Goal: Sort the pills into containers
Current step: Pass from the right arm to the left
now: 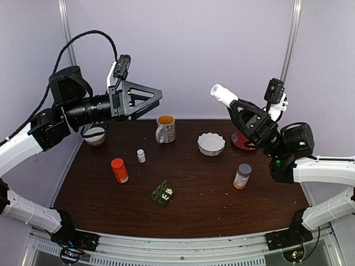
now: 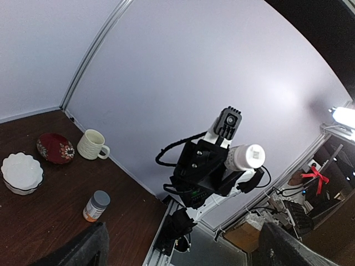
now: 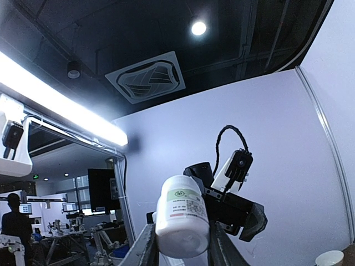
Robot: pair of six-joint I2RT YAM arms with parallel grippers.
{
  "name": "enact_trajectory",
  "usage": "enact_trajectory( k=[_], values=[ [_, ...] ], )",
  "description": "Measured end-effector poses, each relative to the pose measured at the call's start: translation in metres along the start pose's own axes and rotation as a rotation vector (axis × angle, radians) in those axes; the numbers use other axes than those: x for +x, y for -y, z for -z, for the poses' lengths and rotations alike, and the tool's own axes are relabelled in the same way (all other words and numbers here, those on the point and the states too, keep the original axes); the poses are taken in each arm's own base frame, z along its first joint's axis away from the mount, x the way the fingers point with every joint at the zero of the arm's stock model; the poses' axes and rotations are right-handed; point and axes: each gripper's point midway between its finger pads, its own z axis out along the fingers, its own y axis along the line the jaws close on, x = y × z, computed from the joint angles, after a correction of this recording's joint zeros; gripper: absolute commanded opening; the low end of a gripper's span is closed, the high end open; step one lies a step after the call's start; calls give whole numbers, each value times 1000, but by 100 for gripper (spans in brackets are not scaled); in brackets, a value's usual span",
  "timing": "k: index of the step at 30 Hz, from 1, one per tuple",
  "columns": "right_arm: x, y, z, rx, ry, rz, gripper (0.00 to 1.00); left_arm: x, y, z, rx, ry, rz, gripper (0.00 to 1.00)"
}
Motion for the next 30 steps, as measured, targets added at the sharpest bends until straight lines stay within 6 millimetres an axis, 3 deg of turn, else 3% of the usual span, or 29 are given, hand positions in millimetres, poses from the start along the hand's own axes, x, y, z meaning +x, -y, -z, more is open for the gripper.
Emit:
enact_trajectory(
  k=[7, 12, 16, 22, 30],
  values=[
    [20, 19, 3, 74, -74, 39, 14, -8, -2, 3, -53, 6, -1, 98],
    [26, 25, 4, 105, -105, 57, 15, 0, -33, 22, -212, 51, 70, 98],
    [29, 28, 5, 121, -125, 66, 15, 11, -46, 31, -264, 35, 119, 97],
    [35, 33, 6, 142, -151, 62, 15, 2, -64, 41, -319, 40, 99, 98],
    [41, 40, 4, 160, -180, 77, 15, 10, -48, 41, -237, -24, 34, 97]
  ],
)
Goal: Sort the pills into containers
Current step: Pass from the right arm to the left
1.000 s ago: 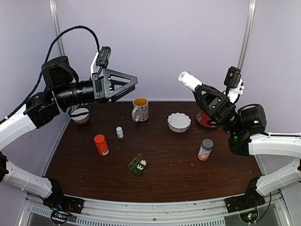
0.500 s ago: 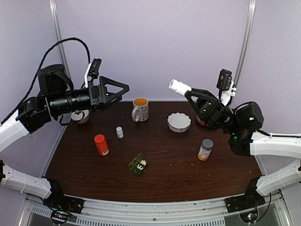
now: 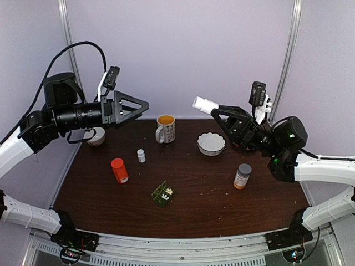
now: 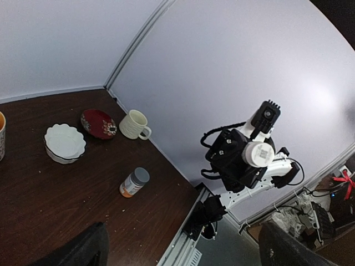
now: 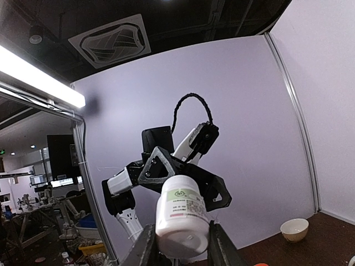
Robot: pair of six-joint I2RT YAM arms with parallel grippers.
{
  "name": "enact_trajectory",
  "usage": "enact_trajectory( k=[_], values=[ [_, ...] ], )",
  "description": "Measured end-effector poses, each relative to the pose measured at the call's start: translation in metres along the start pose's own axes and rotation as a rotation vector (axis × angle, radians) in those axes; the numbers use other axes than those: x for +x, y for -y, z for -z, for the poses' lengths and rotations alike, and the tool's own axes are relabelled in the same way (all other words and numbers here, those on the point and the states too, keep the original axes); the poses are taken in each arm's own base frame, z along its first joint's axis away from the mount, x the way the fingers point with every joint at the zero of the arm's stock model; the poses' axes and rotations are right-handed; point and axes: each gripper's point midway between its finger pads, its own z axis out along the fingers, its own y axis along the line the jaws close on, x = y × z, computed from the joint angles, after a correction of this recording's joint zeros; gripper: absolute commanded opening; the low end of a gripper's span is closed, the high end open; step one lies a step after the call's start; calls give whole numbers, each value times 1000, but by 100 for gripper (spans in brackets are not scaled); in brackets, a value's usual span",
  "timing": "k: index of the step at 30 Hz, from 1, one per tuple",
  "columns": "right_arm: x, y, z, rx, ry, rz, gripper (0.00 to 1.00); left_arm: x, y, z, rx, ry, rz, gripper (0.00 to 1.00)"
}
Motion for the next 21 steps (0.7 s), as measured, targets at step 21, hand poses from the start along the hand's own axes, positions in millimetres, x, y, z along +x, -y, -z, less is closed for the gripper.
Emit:
enact_trajectory(
  k=[21],
  values=[
    [33, -2, -23, 10, -129, 23, 14, 7, 63, -41, 286, -133, -6, 86]
  ],
)
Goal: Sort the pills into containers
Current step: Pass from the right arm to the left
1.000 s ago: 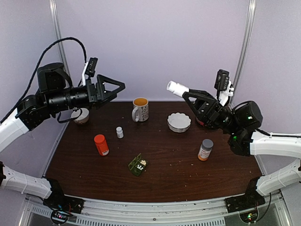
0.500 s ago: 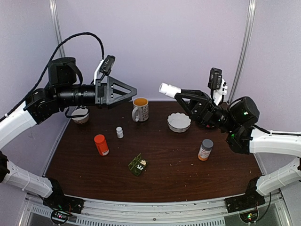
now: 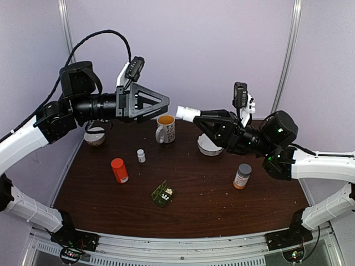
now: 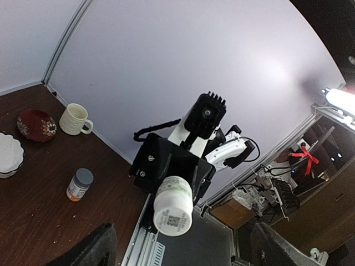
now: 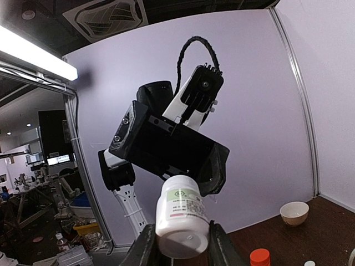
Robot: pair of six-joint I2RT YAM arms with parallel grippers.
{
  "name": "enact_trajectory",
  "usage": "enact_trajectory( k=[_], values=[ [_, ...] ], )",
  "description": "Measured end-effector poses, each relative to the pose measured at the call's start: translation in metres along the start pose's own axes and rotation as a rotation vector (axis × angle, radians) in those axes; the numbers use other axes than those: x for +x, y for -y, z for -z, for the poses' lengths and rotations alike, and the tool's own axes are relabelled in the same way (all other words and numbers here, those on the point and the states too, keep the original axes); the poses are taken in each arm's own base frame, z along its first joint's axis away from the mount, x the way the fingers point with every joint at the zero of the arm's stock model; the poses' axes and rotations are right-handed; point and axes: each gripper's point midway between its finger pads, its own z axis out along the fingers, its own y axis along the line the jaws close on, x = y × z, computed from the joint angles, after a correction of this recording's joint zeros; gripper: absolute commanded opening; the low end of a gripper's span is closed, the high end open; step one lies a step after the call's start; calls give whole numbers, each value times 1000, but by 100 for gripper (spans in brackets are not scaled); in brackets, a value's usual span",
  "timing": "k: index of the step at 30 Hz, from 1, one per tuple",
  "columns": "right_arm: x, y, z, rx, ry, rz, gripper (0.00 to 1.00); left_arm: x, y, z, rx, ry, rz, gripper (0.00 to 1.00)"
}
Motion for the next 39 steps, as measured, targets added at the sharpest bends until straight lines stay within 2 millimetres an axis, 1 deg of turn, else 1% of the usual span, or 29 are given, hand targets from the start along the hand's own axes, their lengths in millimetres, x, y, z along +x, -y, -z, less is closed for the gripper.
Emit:
enact_trajectory(
  k=[4, 6, 8, 10, 14, 17, 18, 22, 29, 32, 33, 35, 36, 39],
  values=[
    [1, 0, -7, 1, -16, 9, 14, 4, -5, -3, -10, -16, 13, 84],
    [1, 0, -10, 1, -20, 12, 14, 6, -7, -5, -18, -27, 21, 76],
    [1, 0, -11, 2, -24, 16, 14, 8, -9, -6, -22, -34, 26, 72],
    [2, 0, -13, 2, -28, 16, 14, 8, -9, -6, -24, -36, 24, 70],
    [10, 5, -14, 16, -48, 14, 14, 9, -9, -6, -28, -40, 28, 70],
    [15, 9, -14, 29, -65, 9, 14, 10, -10, -6, -32, -46, 32, 75],
    [16, 9, -14, 32, -68, 8, 14, 10, -10, -6, -32, -47, 32, 75],
    [14, 9, -16, 32, -67, 12, 14, 12, -10, -6, -35, -53, 34, 72],
    [15, 11, -16, 42, -69, 12, 13, 15, -11, -7, -36, -65, 36, 71],
    [16, 12, -16, 44, -74, 9, 13, 17, -13, -8, -39, -70, 37, 66],
    [17, 12, -16, 45, -76, 9, 13, 17, -13, -8, -39, -71, 36, 63],
    [18, 12, -17, 46, -80, 6, 13, 17, -12, -8, -38, -72, 32, 53],
    [18, 12, -17, 44, -79, 7, 13, 17, -13, -8, -40, -72, 33, 51],
    [15, 10, -19, 41, -74, 9, 13, 18, -13, -8, -41, -78, 27, 50]
  ],
)
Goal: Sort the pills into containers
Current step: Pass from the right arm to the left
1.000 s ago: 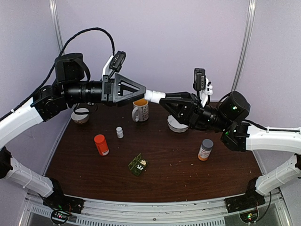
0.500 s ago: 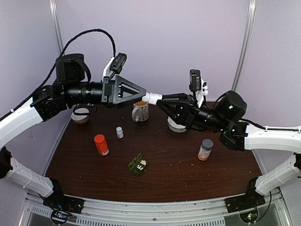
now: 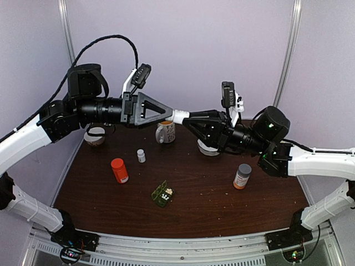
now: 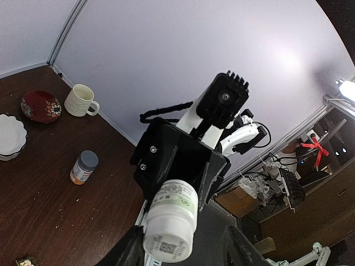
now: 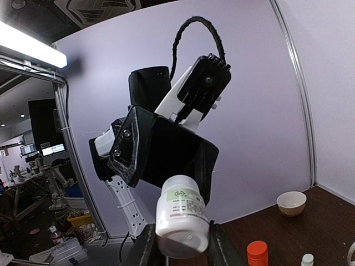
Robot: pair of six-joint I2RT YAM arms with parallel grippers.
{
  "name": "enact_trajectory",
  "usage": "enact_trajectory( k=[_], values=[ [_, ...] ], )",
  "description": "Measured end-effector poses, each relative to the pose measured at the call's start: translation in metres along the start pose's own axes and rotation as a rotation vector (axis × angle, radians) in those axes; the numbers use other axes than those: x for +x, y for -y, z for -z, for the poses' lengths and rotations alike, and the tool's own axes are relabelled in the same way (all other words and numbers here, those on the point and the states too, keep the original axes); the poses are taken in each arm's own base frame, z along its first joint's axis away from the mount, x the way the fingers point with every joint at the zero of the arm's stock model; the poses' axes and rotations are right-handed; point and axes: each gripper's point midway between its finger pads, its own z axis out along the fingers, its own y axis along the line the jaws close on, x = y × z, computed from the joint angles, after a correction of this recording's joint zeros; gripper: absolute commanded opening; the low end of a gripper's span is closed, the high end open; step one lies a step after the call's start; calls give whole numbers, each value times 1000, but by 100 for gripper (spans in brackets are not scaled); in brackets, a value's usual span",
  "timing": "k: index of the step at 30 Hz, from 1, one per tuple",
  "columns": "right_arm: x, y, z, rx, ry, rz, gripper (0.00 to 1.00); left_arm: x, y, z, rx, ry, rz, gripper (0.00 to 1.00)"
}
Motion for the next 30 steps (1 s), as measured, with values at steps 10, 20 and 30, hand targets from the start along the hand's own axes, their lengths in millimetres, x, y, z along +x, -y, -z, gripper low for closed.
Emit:
enact_trajectory(
  k=[10, 20, 30],
  values=[
    [0, -2, -1, -5, 0, 7, 13, 5, -4, -1, -12, -23, 5, 33],
    [0, -2, -1, -6, -2, 19, 36, 7, -6, -2, -20, -35, 4, 15],
    [8, -2, 2, -1, -38, 23, 74, 11, -8, -3, -41, -83, -50, 9]
  ],
)
